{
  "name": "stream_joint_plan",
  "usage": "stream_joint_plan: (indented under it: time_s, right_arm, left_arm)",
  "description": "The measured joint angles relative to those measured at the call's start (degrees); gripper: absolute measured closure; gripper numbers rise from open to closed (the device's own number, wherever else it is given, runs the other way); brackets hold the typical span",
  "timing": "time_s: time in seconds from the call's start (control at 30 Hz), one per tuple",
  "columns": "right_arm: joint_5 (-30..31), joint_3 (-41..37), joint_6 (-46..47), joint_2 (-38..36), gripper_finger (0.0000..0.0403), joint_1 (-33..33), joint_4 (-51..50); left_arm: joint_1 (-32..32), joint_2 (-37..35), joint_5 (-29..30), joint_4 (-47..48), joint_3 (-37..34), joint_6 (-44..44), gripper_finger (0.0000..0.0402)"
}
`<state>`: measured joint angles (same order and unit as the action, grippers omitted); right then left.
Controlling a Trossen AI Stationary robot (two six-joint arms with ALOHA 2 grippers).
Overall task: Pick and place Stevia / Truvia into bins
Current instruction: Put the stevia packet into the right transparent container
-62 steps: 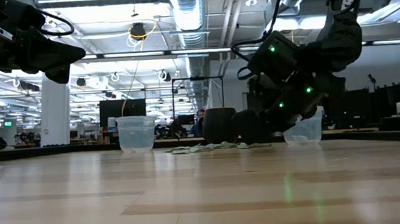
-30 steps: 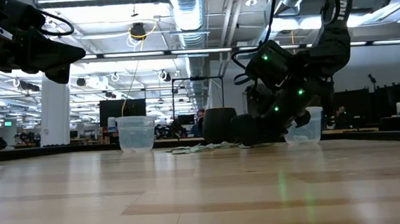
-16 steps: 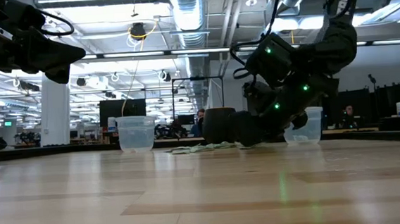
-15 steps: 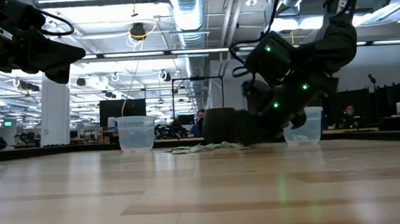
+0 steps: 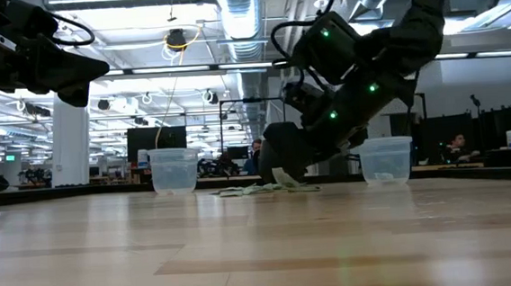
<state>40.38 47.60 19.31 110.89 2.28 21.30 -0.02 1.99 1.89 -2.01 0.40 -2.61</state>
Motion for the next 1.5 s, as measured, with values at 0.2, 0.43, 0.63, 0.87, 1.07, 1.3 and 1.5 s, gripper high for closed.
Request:
stream_joint_plan:
  time_s: [0.2,0.43,0.63,0.87,1.07,1.3,1.5]
  right_arm:
    - [0.7,0.5,-0.9,-2.3,0.0403,0.0,-1.5]
    - [10.3,0.5,-2.9,-14.5,0.0403,1.8,-11.7]
    - [17.4,0.5,-2.0,-27.0,0.0403,2.2,-25.3]
    - [19.9,0.5,9.6,-34.5,0.0403,-1.2,-44.6]
    - [17.2,0.4,19.3,-34.7,0.0403,-5.5,-57.0]
    - [15.1,0.4,19.8,-34.7,0.0401,-6.7,-57.4]
    - [15.2,0.4,19.8,-34.7,0.0366,-6.7,-57.3]
  left_arm:
    - [0.0,0.0,0.0,0.0,0.0,0.0,0.0401]
    - [0.0,0.0,0.0,0.0,0.0,0.2,0.0401]
    - [0.0,0.0,0.0,0.0,0.0,0.0,0.0401]
    - [0.0,0.0,0.0,0.0,0.0,0.0,0.0401]
    - [0.0,0.0,0.0,0.0,0.0,0.0,0.0401]
    - [0.0,0.0,0.0,0.0,0.0,0.0,0.0401]
    - [0.0,0.0,0.0,0.0,0.0,0.0,0.0401]
